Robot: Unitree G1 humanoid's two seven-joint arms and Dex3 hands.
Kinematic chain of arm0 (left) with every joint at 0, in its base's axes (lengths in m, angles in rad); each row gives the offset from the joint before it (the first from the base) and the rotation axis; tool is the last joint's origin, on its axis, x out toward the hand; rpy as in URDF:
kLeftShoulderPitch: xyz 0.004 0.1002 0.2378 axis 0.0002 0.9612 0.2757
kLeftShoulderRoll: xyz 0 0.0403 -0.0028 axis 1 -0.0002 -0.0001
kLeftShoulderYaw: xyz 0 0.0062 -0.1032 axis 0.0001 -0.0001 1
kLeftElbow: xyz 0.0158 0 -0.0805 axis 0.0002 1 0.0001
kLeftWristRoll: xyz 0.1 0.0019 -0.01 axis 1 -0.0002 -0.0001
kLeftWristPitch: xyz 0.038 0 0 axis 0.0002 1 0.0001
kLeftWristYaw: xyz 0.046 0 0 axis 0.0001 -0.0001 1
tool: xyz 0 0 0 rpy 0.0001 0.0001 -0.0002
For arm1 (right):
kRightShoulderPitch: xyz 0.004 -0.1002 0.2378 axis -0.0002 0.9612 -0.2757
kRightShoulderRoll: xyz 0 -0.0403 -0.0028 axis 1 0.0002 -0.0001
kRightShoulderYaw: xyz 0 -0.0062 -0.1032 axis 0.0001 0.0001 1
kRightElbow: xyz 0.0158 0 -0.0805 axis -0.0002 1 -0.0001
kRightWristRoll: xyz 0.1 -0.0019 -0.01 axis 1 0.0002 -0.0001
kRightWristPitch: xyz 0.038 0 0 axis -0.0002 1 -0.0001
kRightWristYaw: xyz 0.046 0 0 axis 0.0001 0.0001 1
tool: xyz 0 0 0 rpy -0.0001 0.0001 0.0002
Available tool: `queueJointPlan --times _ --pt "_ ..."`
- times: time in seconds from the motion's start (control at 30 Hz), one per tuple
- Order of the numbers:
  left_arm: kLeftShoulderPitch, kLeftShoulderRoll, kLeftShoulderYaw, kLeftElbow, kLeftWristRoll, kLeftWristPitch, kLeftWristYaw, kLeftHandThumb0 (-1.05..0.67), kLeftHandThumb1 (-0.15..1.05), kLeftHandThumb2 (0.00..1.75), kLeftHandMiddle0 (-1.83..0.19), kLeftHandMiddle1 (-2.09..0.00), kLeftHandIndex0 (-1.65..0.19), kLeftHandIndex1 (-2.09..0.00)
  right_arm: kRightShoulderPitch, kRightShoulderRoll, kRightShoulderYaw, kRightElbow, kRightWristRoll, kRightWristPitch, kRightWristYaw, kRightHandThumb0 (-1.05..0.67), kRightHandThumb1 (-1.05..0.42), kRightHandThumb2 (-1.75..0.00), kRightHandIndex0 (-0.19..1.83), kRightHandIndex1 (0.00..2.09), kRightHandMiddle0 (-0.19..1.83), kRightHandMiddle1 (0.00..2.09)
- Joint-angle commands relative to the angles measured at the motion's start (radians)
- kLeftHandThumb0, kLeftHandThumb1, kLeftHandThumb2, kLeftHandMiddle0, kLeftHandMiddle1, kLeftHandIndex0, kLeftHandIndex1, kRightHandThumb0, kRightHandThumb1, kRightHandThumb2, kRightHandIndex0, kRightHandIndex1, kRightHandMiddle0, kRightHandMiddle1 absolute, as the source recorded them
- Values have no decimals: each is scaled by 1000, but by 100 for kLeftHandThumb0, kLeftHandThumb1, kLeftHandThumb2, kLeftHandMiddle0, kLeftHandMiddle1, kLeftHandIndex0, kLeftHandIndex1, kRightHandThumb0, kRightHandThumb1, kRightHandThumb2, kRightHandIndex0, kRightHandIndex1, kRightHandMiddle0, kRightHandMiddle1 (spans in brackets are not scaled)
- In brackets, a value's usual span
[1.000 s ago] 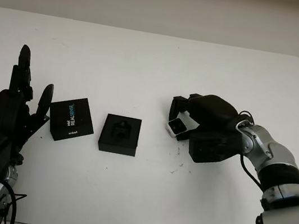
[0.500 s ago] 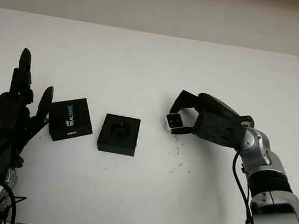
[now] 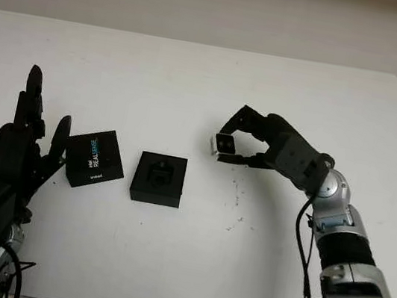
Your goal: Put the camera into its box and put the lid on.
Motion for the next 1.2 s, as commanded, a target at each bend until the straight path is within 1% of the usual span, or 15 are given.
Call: queueJointPlan --times 0.0,0.1,0.2,0.3,0.5,0.7,0.8,0.97,1.17 --pt "7 -4 -6 -17 -2 5 -1 -65 105 55 11 -5 12 -5 39 23 -27 -113 35 49 -6 -43 -103 -6 27 16 26 177" --pt "8 -7 -10 -17 5 5 4 -65 105 55 11 -5 12 -5 102 62 -42 -302 64 193 -33 -45 -103 -6 26 15 25 179" --pt "10 -10 -17 -19 11 3 5 -65 105 56 11 -5 13 -5 158 103 -46 -471 81 343 -70 -44 -103 -5 26 14 24 178" --pt "13 -15 -22 -22 9 2 3 -65 105 56 12 -5 14 -4 202 140 -43 -566 93 416 -95 -43 -104 -6 24 12 22 179" --pt "26 -28 -33 -31 17 3 10 -65 105 56 13 -5 14 -4 256 204 -12 -683 80 537 -145 -47 -105 -7 24 11 22 189" --pt "43 -43 -49 -46 34 13 25 -65 105 57 13 -5 14 -5 294 237 18 -721 53 589 -175 -44 -105 -7 28 11 19 200" --pt "50 -50 -53 -50 37 13 30 -66 105 57 13 -5 15 -5 302 234 32 -720 31 608 -178 -43 -104 -6 30 12 18 204" --pt "52 -56 -60 -46 45 6 42 -65 105 57 13 -5 14 -5 306 225 46 -695 -9 594 -179 -41 -104 -6 32 12 19 208" --pt "41 -67 -69 -26 47 -10 55 -64 105 58 13 -5 14 -5 284 207 65 -635 -48 530 -160 -40 -103 -5 30 10 20 209"
